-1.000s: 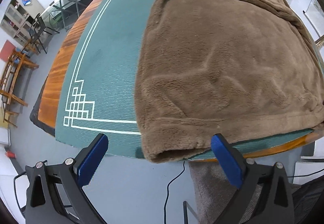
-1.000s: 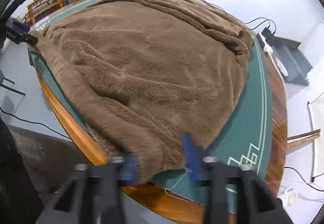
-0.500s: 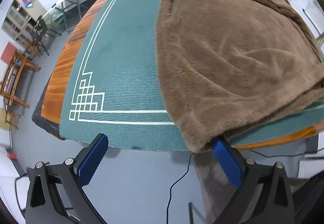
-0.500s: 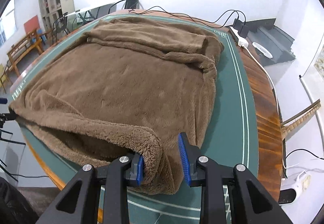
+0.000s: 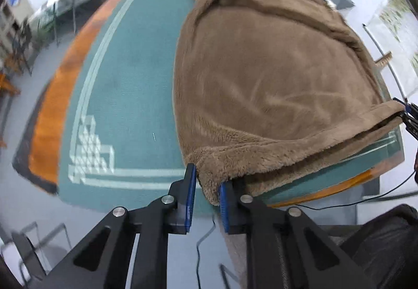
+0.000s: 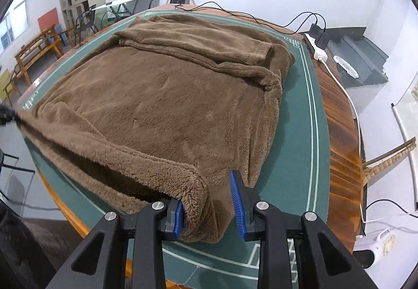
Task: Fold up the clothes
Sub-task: 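Grasp the jacket hem with the right gripper while the left gripper grasps the hem, then lift the jacket off the mat with both grippers holding the hem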
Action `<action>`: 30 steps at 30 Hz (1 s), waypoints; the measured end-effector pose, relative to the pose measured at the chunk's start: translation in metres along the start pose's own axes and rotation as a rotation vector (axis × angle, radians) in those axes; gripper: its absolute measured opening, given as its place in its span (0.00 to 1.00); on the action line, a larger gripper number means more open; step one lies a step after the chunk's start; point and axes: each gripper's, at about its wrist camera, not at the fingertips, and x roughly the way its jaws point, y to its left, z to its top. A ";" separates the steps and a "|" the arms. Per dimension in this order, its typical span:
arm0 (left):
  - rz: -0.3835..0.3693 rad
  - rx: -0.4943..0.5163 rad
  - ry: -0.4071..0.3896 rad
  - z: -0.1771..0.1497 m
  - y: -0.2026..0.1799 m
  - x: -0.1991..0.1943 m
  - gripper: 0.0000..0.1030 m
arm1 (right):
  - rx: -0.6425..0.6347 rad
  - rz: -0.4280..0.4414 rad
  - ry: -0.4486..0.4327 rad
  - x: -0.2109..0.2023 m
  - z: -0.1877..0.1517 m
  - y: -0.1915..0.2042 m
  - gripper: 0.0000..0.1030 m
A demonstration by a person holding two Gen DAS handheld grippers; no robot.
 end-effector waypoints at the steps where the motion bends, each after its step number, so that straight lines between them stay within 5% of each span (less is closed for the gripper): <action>1: 0.000 0.014 -0.026 0.009 0.001 -0.011 0.18 | 0.006 0.005 -0.004 -0.003 0.001 -0.002 0.30; 16: -0.035 0.078 -0.296 0.157 0.006 -0.103 0.26 | 0.083 -0.053 -0.256 -0.070 0.092 -0.055 0.30; 30: -0.025 0.065 -0.387 0.326 0.003 -0.073 0.28 | 0.086 -0.222 -0.375 -0.044 0.236 -0.120 0.30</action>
